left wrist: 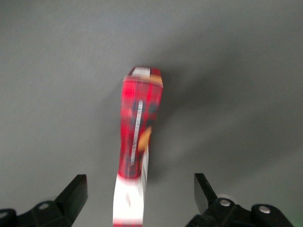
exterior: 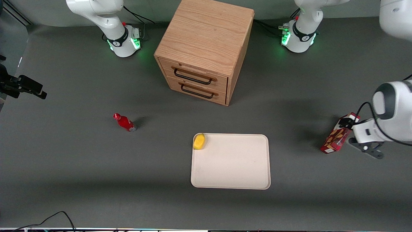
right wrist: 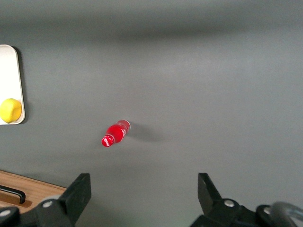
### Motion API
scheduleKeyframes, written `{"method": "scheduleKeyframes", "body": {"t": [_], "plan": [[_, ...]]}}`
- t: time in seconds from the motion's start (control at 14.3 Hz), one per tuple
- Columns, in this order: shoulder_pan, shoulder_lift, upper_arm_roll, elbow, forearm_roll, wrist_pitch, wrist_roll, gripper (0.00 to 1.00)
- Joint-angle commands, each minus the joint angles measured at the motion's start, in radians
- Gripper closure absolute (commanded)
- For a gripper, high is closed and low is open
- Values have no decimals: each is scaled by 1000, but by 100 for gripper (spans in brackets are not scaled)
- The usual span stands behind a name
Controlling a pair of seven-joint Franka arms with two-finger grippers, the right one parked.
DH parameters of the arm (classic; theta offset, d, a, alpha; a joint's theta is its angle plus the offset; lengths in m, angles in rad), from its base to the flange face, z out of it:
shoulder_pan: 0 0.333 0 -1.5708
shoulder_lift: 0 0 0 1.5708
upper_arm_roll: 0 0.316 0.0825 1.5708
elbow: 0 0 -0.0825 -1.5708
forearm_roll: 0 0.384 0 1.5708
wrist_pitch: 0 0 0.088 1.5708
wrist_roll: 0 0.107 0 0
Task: Place red cookie box on tray
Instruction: 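Close the left gripper on the end of the shortbread box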
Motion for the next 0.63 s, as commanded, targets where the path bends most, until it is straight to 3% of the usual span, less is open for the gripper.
{"method": "scheduleKeyframes", "body": {"t": [0.0,0.07,0.35,0.56], "plan": [[4,4,13,-109,-22,179,67,40],[8,10,16,-107,-22,184,72,99],[11,8,20,-98,-52,172,78,100],[7,5,20,-17,-66,54,72,100]]}}
